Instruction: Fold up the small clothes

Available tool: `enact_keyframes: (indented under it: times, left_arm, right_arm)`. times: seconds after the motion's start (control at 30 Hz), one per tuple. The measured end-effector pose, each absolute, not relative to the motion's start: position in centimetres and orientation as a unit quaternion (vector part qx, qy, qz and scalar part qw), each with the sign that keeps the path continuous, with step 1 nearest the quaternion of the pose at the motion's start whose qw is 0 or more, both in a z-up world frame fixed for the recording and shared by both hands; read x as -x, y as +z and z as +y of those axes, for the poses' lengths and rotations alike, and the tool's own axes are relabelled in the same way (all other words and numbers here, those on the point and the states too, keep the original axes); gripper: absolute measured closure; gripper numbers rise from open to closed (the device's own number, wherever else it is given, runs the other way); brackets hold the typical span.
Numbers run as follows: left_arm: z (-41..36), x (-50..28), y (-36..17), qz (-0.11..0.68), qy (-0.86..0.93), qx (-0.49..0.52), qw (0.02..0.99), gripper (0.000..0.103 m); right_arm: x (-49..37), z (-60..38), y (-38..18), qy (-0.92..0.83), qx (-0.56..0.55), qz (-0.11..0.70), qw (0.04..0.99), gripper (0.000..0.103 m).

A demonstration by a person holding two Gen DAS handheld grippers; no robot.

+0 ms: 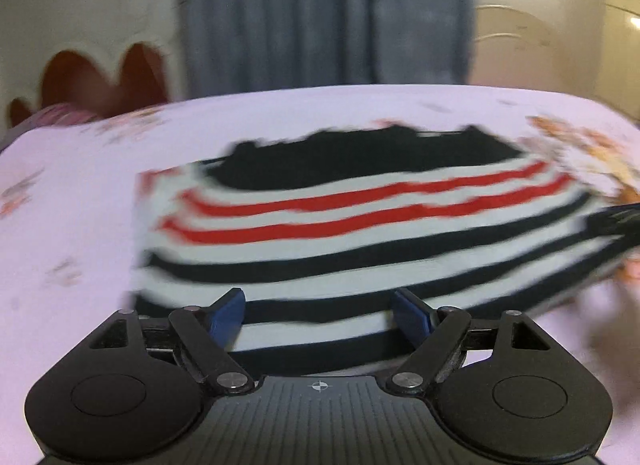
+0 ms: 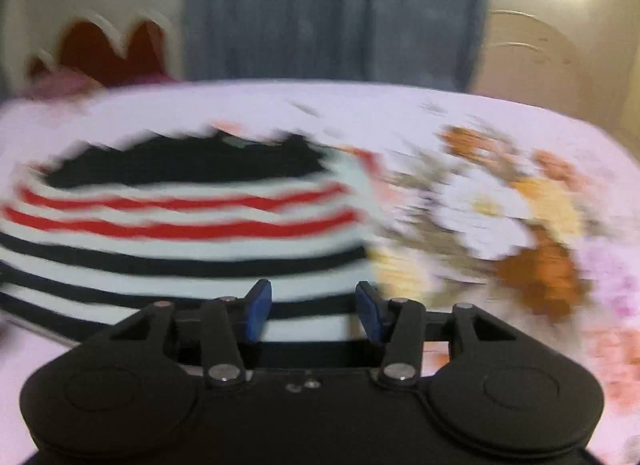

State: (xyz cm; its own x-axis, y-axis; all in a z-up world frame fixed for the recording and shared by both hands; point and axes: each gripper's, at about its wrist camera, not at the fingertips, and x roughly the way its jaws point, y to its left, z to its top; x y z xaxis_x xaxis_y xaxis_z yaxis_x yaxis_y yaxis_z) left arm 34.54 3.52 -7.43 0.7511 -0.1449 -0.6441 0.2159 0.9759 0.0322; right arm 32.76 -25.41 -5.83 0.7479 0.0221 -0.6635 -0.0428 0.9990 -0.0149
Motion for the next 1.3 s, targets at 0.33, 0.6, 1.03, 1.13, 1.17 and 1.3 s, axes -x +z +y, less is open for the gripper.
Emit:
enact_keyframes:
  times: [0.33, 0.6, 1.03, 1.13, 1.17, 1.3]
  left_arm:
    - [2.4, -33.6, -8.1, 0.339, -0.045, -0.071, 0.937, 0.023]
    - [9.3, -32.8, -8.4, 0.341, -0.007, -0.048, 0.939, 0.025]
    - [10.0, -32.2, -9.3, 0.348, 0.005, -0.036, 0.937, 0.025]
    - [9.9, -31.8, -8.7, 0.341, 0.013, -0.038, 0.939, 0.025]
    - [10.0, -31.6, -8.6, 0.333, 0.014, -0.037, 0.942, 0.025]
    - [10.4, -31.5, -9.5, 0.343, 0.012, -0.028, 0.939, 0.025]
  right_arm:
    - [-31.9, -21.4, -7.5, 0.066, 0.066, 0.386, 0.918, 0.059]
    - [-31.8, -29.6, -8.6, -0.033, 0.014, 0.414, 0.91, 0.084]
    - [-29.9, -29.5, -7.4, -0.027, 0.006, 0.373, 0.927, 0.079]
    - [-30.7, -29.1, -8.3, -0.03, 0.03, 0.408, 0.912, 0.079]
    - [-30.5, -29.0, -7.6, -0.029, 0.024, 0.4, 0.916, 0.079]
    - [-30.3, -28.9, -7.9, -0.029, 0.02, 0.396, 0.918, 0.078]
